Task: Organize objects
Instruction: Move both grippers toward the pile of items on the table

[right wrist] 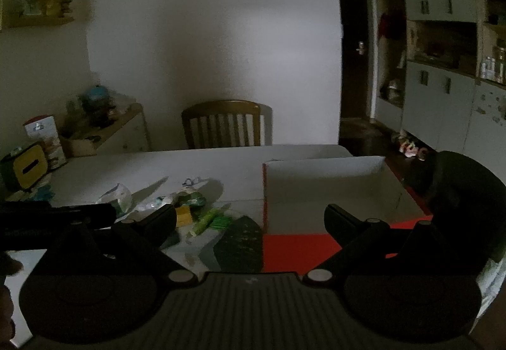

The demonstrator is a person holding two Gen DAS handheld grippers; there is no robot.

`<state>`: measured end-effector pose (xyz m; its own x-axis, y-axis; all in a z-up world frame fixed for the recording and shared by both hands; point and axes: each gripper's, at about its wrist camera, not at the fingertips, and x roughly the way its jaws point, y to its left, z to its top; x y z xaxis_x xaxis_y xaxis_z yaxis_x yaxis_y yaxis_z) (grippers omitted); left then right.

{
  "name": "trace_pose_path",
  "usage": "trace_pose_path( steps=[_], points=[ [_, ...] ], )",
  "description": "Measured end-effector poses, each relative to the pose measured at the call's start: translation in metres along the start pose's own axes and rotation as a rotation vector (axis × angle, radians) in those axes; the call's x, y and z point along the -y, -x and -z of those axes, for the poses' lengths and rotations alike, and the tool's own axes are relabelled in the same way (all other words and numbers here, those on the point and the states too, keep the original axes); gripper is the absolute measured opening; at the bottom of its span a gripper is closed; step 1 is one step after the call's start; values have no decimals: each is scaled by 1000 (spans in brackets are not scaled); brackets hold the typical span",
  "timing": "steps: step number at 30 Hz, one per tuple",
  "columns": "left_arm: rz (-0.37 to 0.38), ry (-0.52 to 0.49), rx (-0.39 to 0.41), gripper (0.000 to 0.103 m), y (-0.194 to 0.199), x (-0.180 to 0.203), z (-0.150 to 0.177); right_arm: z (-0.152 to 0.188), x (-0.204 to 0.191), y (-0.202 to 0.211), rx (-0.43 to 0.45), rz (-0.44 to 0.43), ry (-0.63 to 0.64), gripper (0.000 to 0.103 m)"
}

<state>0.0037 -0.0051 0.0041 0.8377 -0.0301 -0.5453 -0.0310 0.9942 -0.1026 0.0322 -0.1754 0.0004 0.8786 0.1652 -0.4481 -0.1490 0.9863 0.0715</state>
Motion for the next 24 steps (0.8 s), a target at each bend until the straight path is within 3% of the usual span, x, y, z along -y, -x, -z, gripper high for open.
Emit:
trace_pose_path(
  steps=[16, 24],
  points=[
    [-24, 16, -24, 103, -18, -25, -2, -3, -23, -26, -47, -58, 52, 100],
    [-71, 43, -15, 103, -59, -84, -14, 0, -60, -70, -129, -145, 102, 100]
  ],
)
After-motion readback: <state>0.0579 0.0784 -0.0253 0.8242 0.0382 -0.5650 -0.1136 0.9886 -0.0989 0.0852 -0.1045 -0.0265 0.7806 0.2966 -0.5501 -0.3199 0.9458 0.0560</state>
